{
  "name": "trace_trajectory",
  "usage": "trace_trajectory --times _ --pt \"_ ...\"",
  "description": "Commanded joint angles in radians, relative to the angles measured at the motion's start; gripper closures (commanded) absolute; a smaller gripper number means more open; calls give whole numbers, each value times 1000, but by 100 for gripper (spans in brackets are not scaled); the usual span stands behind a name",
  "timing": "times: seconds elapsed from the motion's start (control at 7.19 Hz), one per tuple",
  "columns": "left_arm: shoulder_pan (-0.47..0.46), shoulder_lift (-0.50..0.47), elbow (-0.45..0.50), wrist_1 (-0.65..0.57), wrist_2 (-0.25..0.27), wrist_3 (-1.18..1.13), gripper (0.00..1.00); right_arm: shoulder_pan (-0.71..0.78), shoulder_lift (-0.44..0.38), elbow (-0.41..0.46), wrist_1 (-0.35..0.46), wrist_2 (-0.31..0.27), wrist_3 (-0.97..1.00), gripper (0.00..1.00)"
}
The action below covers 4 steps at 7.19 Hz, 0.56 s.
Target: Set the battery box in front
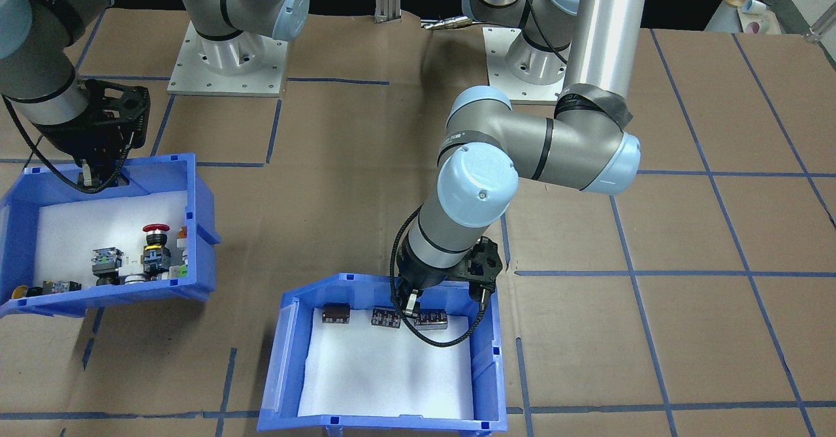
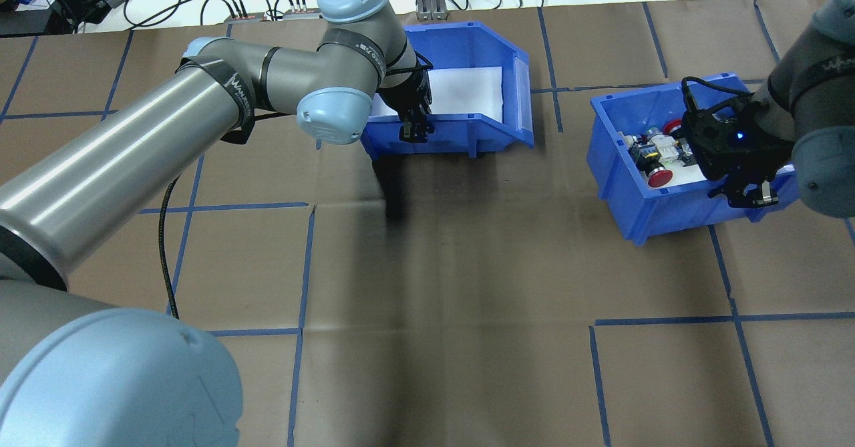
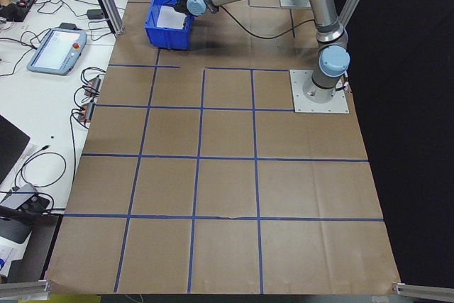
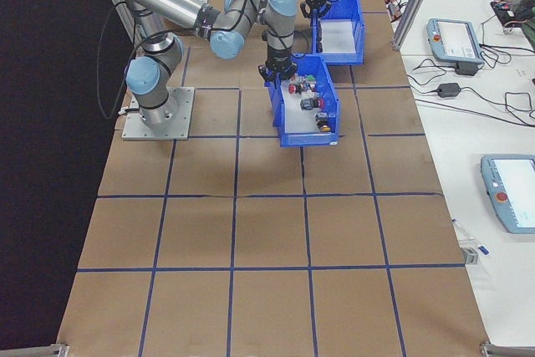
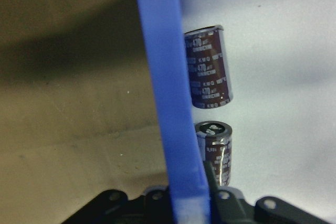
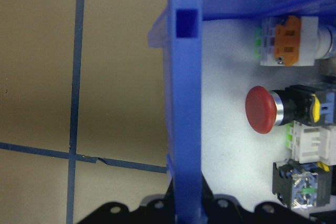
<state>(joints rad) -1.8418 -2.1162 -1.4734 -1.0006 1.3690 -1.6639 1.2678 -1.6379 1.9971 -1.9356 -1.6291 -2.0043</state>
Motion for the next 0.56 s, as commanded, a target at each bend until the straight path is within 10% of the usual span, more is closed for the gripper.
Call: trace_trajectory --times 0.0,0.42 --pt "-23 -5 4 -1 28 -16 100 1 -31 34 1 11 25 95" --pt "-30 -25 36 -1 33 -106 100 2 -78 55 79 11 53 95"
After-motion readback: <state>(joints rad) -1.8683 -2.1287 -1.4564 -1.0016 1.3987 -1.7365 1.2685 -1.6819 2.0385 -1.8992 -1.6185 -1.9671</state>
